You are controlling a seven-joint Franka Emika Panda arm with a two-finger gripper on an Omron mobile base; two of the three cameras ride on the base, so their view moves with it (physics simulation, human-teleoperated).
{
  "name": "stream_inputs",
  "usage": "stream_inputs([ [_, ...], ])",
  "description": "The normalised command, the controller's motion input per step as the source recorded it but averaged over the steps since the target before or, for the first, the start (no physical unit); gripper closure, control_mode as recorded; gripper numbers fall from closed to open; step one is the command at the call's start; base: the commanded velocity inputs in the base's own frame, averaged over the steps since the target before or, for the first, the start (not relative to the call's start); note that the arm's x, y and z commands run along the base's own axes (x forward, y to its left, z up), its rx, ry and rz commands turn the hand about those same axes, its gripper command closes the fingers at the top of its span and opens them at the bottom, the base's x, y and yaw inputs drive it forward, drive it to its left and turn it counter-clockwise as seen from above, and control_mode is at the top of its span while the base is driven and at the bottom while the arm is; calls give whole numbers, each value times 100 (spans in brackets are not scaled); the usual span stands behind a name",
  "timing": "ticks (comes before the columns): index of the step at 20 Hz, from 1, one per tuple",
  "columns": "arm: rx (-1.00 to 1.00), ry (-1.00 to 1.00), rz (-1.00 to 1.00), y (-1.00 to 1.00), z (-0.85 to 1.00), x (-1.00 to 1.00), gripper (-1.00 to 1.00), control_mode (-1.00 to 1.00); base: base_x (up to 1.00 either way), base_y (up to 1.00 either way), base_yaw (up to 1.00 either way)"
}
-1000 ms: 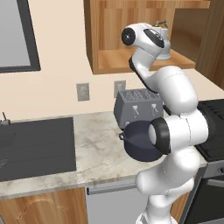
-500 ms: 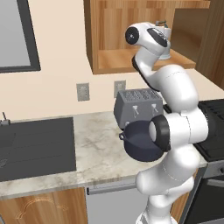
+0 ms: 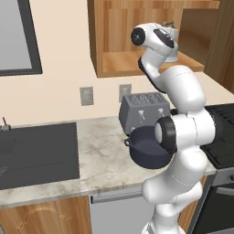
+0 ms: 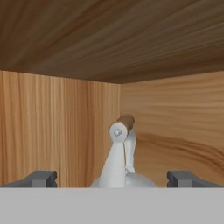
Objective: Pick the kettle from the cabinet and place it on a stove burner. Then pick the pot from the counter and place it on another stove burner. Finally, turn both burners on.
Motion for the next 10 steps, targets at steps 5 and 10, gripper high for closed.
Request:
stream_inputs([
  [5, 1, 0, 0, -9, 0, 7, -100, -100, 0, 0, 0],
  [10, 1, 0, 0, -12, 0, 6, -100, -100, 0, 0, 0],
])
